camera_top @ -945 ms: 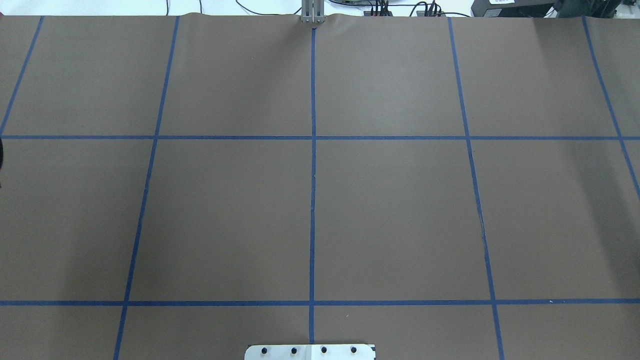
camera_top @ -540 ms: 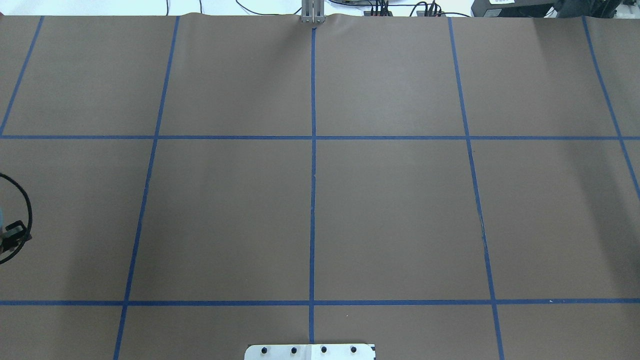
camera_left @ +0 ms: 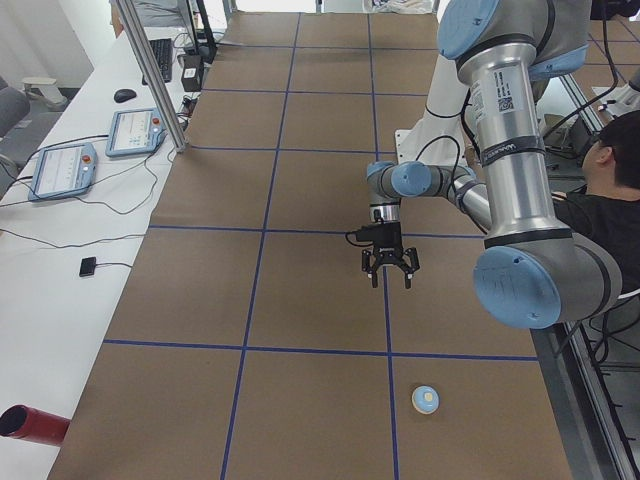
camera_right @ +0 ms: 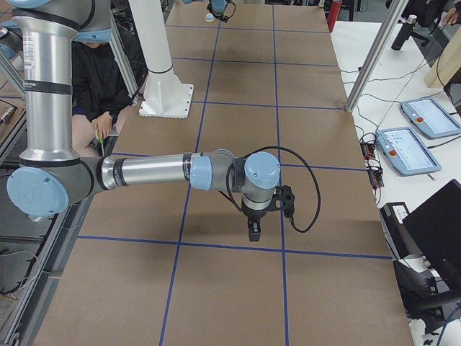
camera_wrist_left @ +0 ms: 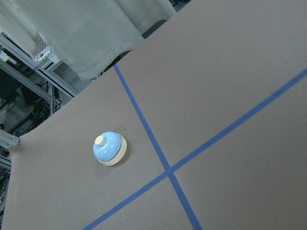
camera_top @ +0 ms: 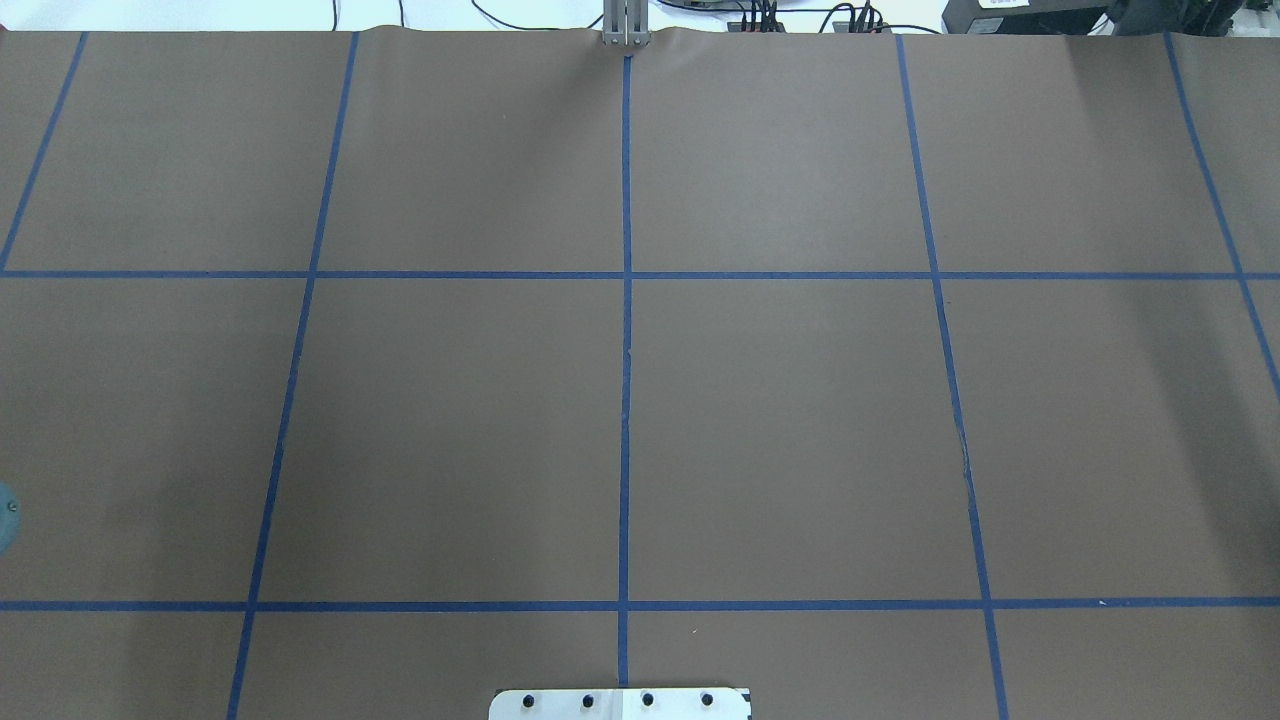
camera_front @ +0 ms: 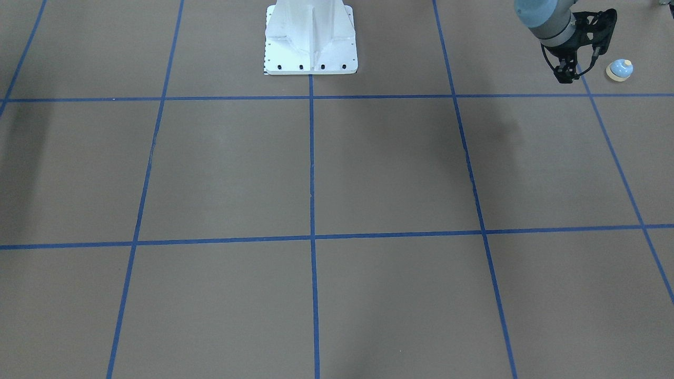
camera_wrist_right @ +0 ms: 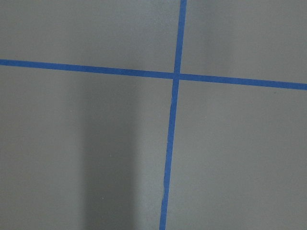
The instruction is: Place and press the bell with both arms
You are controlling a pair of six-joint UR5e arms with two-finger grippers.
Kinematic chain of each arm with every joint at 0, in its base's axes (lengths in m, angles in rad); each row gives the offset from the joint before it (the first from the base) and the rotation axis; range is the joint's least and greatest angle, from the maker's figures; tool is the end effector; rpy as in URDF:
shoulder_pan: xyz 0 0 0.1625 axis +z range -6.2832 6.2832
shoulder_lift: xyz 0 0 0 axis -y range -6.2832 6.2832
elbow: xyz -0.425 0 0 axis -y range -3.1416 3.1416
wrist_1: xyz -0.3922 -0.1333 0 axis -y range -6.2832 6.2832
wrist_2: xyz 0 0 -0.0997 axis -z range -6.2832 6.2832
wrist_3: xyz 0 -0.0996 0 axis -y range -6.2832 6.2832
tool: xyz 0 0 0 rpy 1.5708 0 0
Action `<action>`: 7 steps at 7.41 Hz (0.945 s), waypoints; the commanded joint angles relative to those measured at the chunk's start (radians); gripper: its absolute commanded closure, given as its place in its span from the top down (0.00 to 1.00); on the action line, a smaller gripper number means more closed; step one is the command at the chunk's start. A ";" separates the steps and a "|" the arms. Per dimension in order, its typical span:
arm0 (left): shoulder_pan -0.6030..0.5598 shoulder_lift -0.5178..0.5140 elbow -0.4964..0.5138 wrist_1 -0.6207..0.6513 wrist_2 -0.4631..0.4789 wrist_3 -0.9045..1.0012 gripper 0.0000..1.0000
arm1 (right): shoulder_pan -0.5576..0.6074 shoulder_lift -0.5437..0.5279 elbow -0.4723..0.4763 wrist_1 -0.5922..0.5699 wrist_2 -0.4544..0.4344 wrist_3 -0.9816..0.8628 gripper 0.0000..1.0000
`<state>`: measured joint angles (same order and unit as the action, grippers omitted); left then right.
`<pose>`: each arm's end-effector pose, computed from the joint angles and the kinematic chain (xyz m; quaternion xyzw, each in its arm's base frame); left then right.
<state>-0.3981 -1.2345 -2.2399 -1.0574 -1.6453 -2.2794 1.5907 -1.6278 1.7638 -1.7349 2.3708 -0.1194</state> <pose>0.2376 -0.2365 0.5512 -0.0227 -0.0948 -0.5259 0.8449 0.0710 -0.4608 0.6058 0.0142 -0.3893 -0.0403 0.9201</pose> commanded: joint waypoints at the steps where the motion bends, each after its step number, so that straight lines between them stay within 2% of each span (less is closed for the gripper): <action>1: 0.030 0.084 0.069 -0.092 -0.001 -0.174 1.00 | 0.000 0.003 0.014 0.000 -0.002 0.000 1.00; 3: 0.059 0.090 0.195 -0.168 -0.001 -0.343 1.00 | 0.000 0.003 0.034 0.000 -0.002 0.000 1.00; 7: 0.143 0.101 0.299 -0.199 -0.014 -0.612 1.00 | 0.000 0.000 0.071 0.000 -0.010 0.000 1.00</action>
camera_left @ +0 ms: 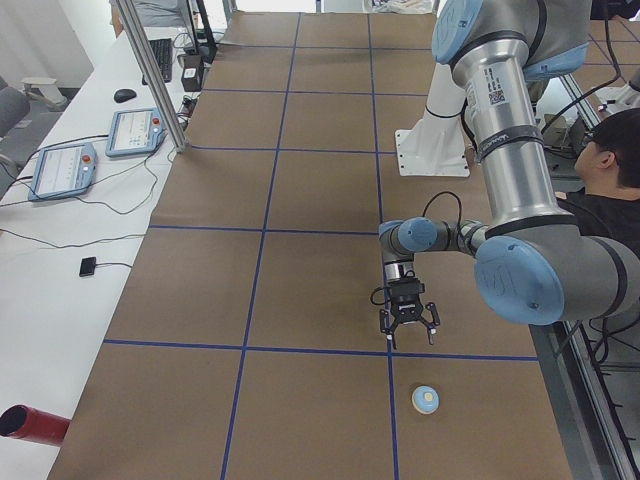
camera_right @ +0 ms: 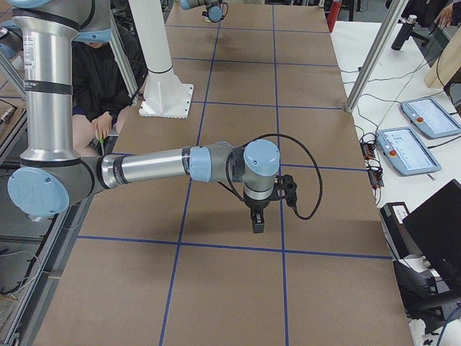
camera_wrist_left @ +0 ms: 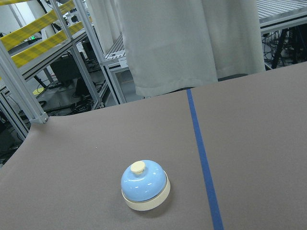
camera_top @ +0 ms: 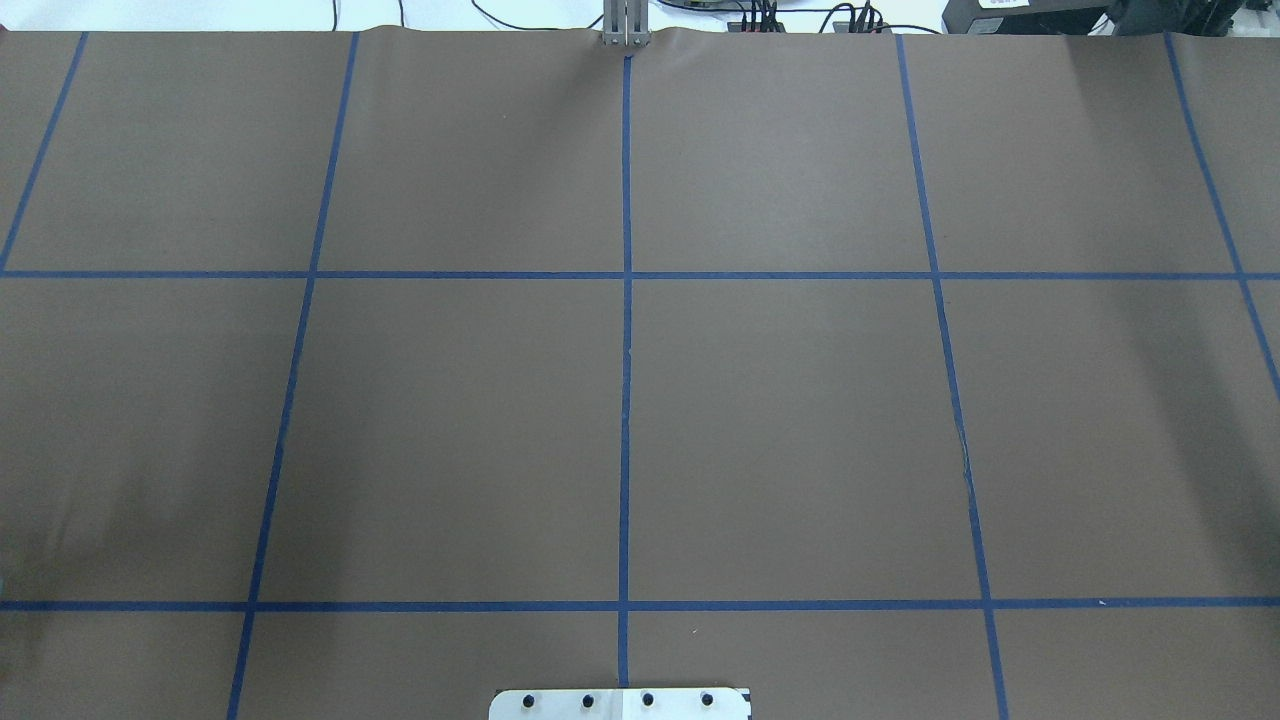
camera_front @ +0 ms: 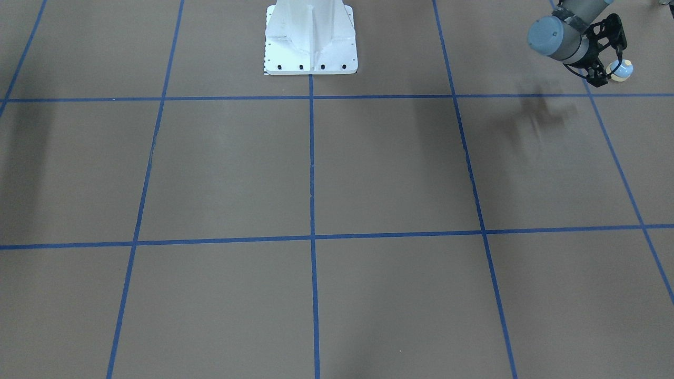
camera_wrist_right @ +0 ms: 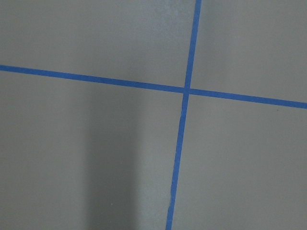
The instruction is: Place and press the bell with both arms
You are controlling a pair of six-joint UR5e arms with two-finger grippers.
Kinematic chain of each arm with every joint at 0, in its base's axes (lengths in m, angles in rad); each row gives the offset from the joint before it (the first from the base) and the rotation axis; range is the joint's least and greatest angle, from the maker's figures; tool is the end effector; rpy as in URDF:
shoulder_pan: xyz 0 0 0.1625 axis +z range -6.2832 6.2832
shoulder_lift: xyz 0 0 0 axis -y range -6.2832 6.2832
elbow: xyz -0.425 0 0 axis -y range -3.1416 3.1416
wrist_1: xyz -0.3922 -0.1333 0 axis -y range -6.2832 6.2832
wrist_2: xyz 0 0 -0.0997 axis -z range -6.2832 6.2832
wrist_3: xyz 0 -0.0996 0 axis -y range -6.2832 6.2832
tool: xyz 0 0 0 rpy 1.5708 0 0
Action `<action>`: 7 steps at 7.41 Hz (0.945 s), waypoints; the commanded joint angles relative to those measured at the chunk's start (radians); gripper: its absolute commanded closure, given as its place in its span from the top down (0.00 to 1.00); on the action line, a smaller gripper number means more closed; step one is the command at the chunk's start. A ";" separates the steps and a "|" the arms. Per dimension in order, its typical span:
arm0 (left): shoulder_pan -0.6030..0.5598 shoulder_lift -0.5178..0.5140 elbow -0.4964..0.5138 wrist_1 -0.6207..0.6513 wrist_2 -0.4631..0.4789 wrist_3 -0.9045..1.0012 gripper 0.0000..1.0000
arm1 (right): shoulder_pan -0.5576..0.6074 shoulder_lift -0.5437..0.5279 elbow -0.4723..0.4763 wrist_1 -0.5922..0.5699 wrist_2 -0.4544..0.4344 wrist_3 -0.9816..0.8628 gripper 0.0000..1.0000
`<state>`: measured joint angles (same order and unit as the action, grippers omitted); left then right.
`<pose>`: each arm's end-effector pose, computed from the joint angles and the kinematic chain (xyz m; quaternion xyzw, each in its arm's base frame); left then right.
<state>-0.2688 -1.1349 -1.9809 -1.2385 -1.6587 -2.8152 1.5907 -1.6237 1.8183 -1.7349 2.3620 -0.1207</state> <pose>0.2284 -0.1921 0.6857 0.0452 -0.1774 -0.6805 0.7095 0.0717 -0.4628 0.5780 0.0411 -0.3834 -0.0523 0.9212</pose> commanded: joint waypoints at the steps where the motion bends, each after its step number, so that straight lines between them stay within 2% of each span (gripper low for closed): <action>1: 0.029 0.001 0.072 -0.044 -0.001 -0.104 1.00 | 0.000 -0.007 0.028 0.000 -0.004 0.000 1.00; 7: 0.059 0.001 0.224 -0.157 -0.001 -0.132 1.00 | 0.002 -0.015 0.030 -0.002 0.006 0.001 1.00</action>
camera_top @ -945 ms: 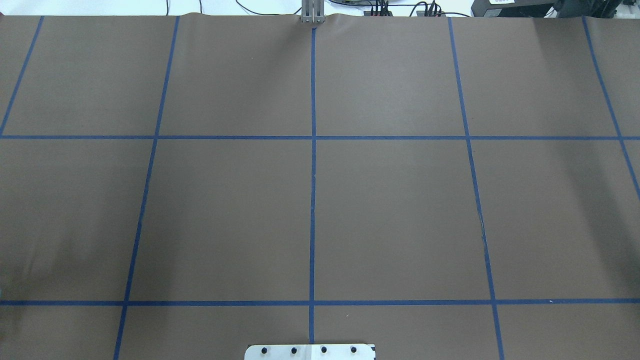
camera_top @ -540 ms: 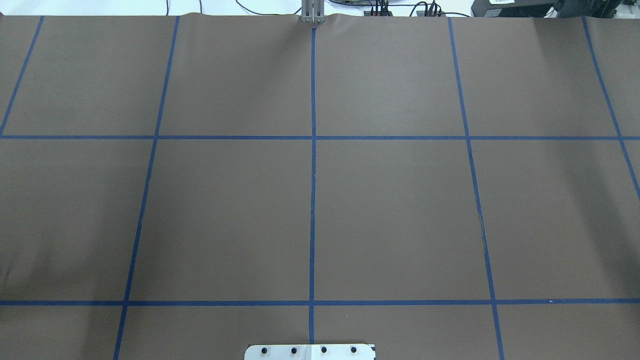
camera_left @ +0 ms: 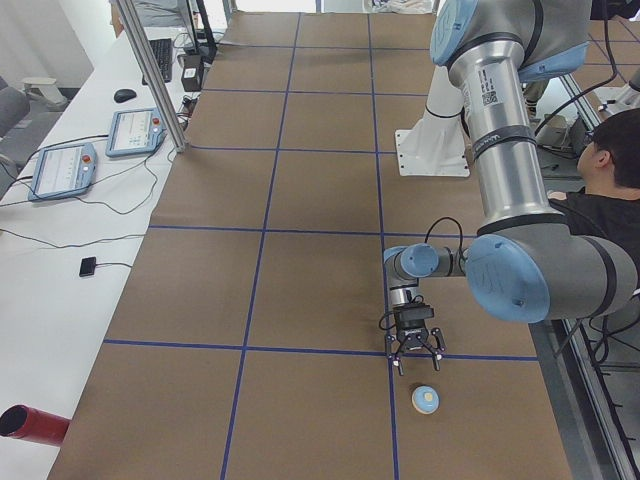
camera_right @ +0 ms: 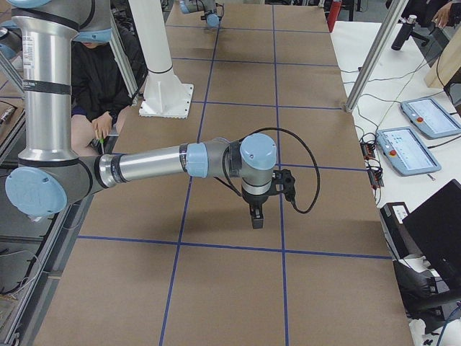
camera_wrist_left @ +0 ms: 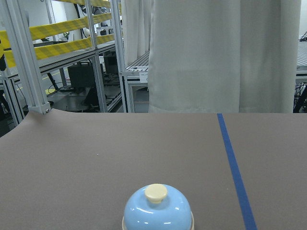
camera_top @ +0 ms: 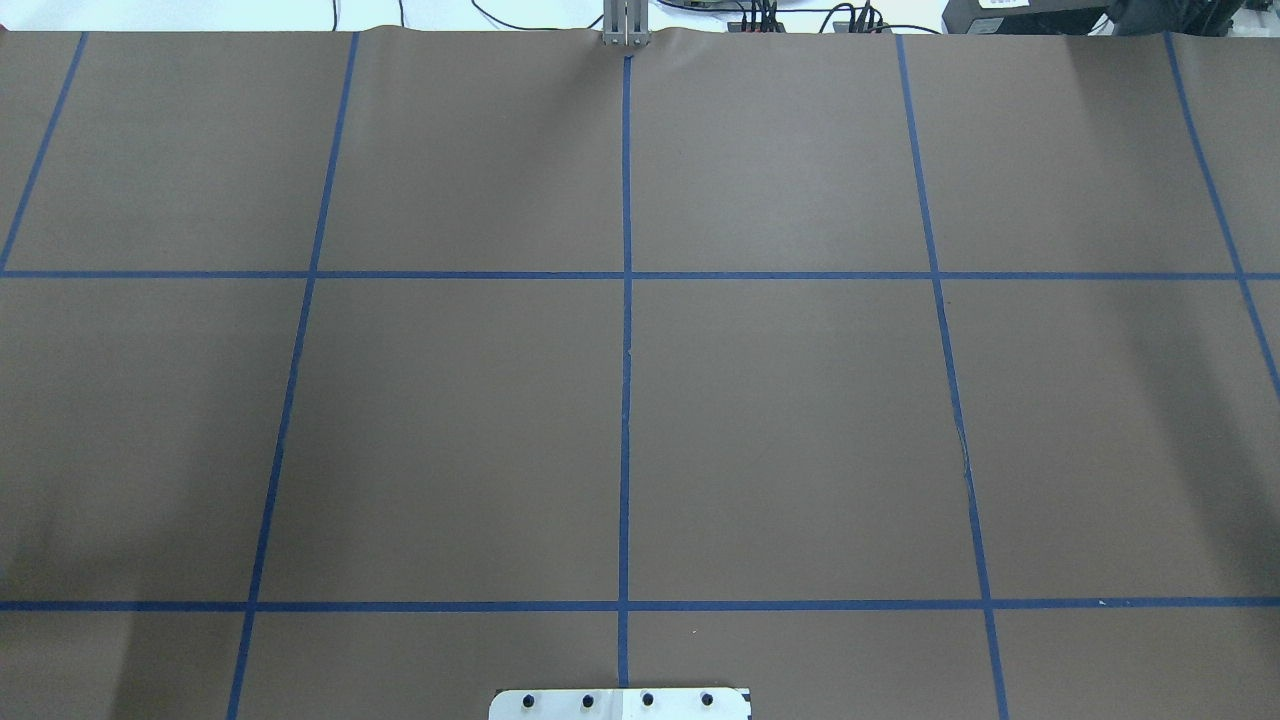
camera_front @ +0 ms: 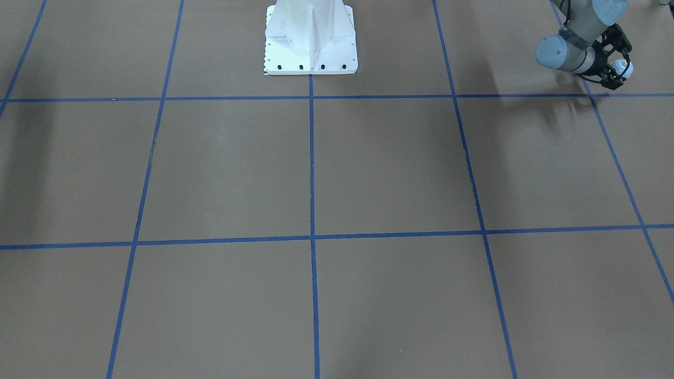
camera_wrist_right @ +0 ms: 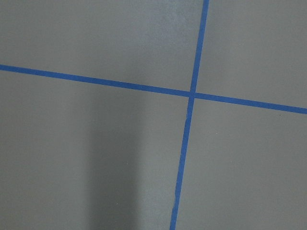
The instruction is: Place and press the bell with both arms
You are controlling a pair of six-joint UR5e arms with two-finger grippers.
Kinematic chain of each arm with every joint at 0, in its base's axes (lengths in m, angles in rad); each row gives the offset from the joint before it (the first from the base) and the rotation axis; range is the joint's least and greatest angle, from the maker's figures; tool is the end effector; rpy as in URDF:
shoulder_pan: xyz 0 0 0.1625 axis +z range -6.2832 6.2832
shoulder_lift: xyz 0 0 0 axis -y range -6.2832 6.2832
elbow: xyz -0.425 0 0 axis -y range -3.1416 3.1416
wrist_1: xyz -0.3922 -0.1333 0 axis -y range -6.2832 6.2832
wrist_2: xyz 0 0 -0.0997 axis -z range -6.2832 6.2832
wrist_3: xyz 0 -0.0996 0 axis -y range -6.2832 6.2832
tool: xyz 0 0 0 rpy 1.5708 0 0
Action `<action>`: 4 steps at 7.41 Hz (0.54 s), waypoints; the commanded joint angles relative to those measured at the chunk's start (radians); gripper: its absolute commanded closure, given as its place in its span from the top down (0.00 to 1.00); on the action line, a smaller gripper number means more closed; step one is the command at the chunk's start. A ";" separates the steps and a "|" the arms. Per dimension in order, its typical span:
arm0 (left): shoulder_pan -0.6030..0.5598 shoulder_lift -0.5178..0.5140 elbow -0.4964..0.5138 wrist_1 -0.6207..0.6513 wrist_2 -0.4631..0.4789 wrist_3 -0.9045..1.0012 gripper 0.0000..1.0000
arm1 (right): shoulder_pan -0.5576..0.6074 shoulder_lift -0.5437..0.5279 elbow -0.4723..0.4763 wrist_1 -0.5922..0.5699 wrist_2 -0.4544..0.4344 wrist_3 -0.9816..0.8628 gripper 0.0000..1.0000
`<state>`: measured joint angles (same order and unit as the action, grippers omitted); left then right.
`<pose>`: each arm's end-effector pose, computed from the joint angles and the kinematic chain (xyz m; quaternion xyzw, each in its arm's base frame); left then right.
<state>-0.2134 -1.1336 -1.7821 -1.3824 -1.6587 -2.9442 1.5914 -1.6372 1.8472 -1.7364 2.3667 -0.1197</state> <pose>0.2215 -0.1754 0.7663 0.0766 -0.1954 -0.7032 0.6793 0.0716 -0.4567 0.5700 0.0476 -0.3850 -0.0542 0.9201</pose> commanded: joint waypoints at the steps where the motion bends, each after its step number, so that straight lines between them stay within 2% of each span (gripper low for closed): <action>1: 0.005 0.002 0.030 -0.014 -0.001 -0.003 1.00 | 0.001 -0.001 0.001 0.000 0.000 0.000 1.00; 4: 0.028 0.002 0.058 -0.027 -0.004 -0.016 1.00 | 0.001 0.000 0.003 0.000 0.000 0.000 1.00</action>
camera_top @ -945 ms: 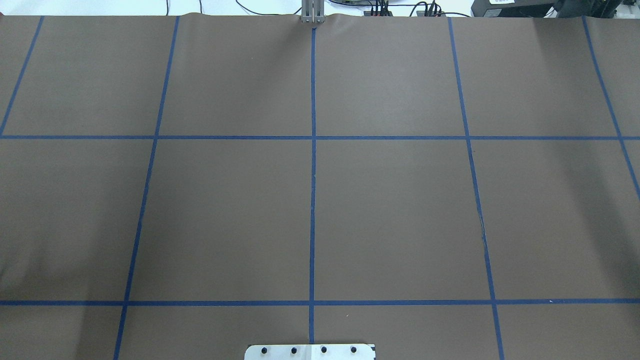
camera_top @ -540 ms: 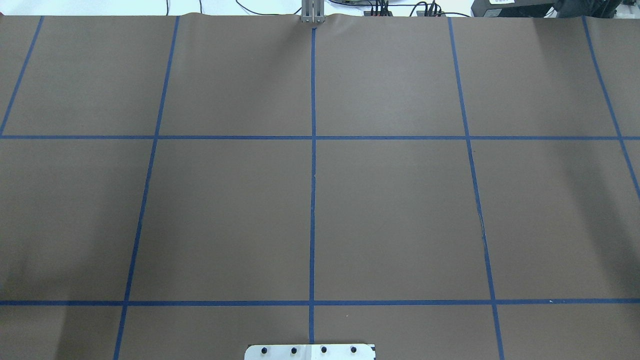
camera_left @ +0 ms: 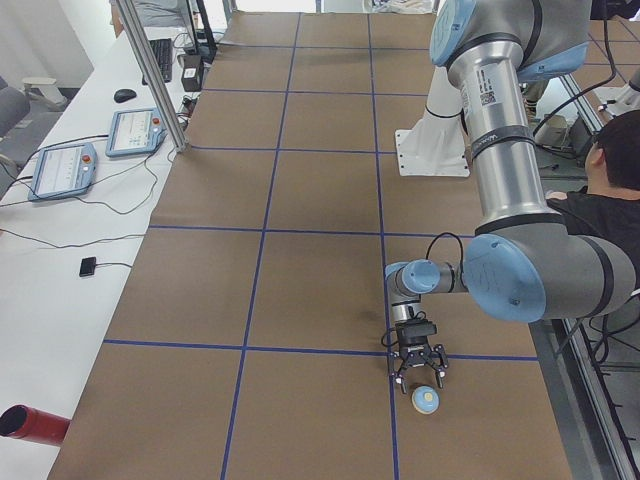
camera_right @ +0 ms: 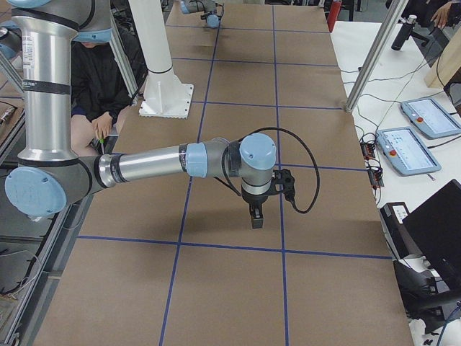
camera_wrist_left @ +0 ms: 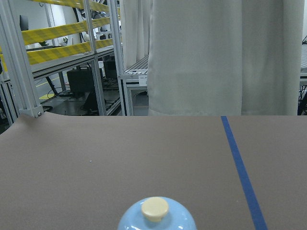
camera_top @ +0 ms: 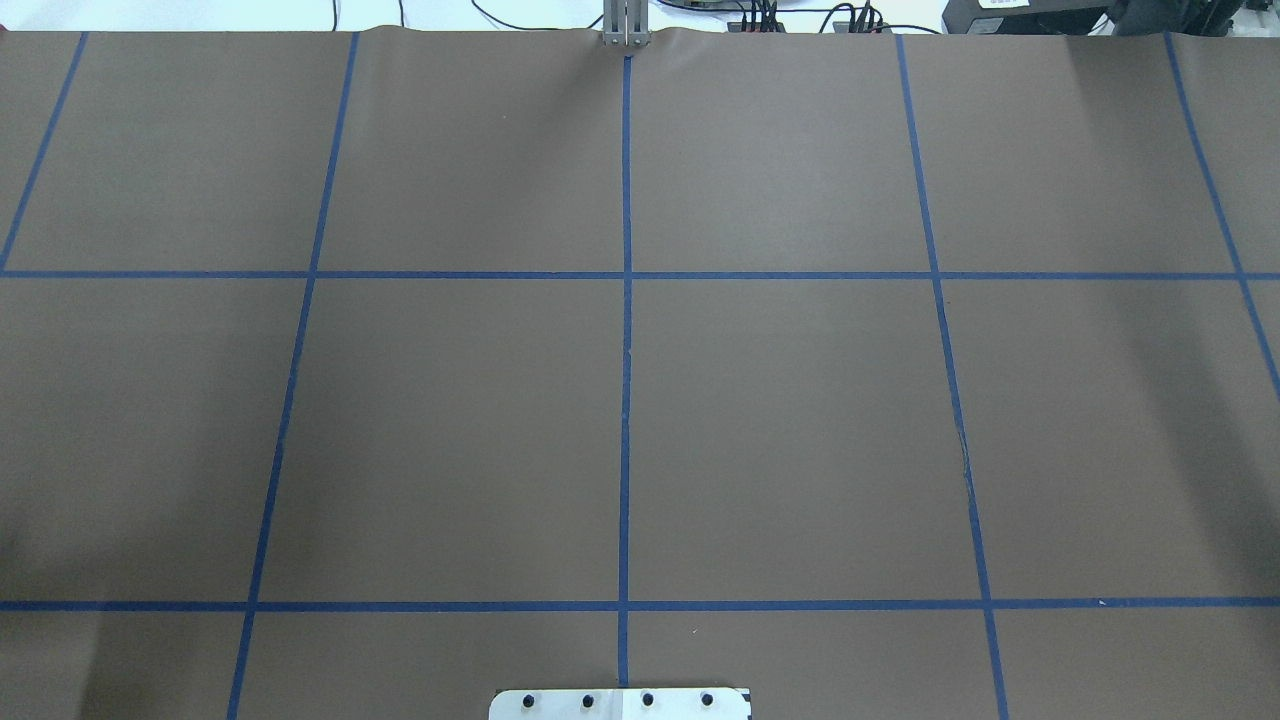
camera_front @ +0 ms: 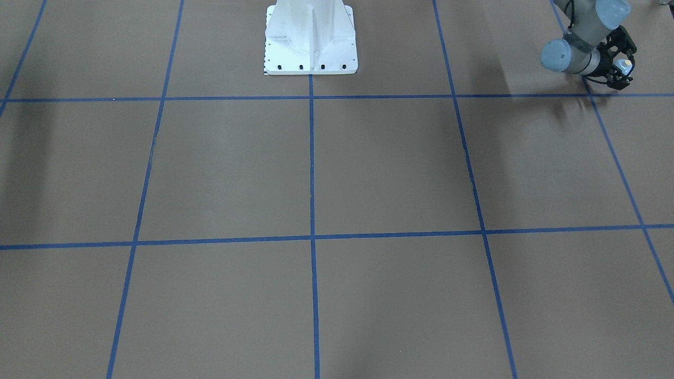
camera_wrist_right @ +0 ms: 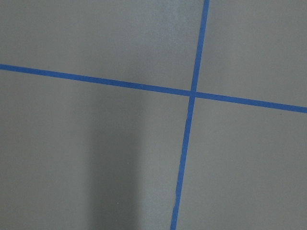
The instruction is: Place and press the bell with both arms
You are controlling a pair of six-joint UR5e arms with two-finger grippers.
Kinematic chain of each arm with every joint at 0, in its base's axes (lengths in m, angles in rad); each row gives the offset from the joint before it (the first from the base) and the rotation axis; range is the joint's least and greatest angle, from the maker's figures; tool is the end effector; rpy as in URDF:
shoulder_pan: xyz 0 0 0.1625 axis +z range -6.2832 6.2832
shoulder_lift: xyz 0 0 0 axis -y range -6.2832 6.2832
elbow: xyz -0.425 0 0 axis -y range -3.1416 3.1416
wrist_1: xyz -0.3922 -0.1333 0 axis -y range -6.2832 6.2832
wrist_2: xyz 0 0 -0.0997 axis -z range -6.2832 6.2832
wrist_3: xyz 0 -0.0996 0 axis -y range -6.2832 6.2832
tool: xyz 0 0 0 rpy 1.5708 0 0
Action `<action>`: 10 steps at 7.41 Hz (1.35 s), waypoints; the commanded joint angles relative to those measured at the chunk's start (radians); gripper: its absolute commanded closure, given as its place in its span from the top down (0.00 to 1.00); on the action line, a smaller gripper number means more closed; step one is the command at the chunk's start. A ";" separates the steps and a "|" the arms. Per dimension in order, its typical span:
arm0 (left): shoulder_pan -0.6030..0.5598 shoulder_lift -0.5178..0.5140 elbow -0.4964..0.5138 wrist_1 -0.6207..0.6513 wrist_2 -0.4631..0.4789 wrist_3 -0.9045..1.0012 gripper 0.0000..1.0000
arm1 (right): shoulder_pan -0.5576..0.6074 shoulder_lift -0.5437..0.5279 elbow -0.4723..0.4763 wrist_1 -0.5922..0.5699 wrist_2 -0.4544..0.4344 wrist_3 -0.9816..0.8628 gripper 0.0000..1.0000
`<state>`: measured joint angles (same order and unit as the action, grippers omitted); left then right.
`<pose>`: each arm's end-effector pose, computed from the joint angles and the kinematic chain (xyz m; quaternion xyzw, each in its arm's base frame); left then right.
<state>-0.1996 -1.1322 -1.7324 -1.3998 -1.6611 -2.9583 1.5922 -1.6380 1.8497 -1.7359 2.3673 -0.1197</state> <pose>0.2142 -0.1702 0.7871 0.0877 -0.2085 -0.7014 0.6760 0.0719 -0.4563 0.5691 0.0488 -0.3852 -0.0543 0.9199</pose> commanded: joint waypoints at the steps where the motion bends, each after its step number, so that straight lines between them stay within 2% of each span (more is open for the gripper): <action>1: 0.028 0.000 0.008 -0.011 -0.014 -0.004 1.00 | 0.000 0.001 0.000 -0.001 0.000 0.000 1.00; 4: 0.071 0.000 0.019 -0.011 -0.045 -0.019 1.00 | 0.000 0.000 0.000 -0.001 0.000 0.000 1.00; 10: 0.077 0.000 0.076 -0.056 -0.043 -0.028 1.00 | 0.000 -0.003 0.005 -0.002 0.000 0.000 1.00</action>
<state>-0.1230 -1.1328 -1.6608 -1.4535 -1.7043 -2.9866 1.5922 -1.6402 1.8512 -1.7368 2.3669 -0.1197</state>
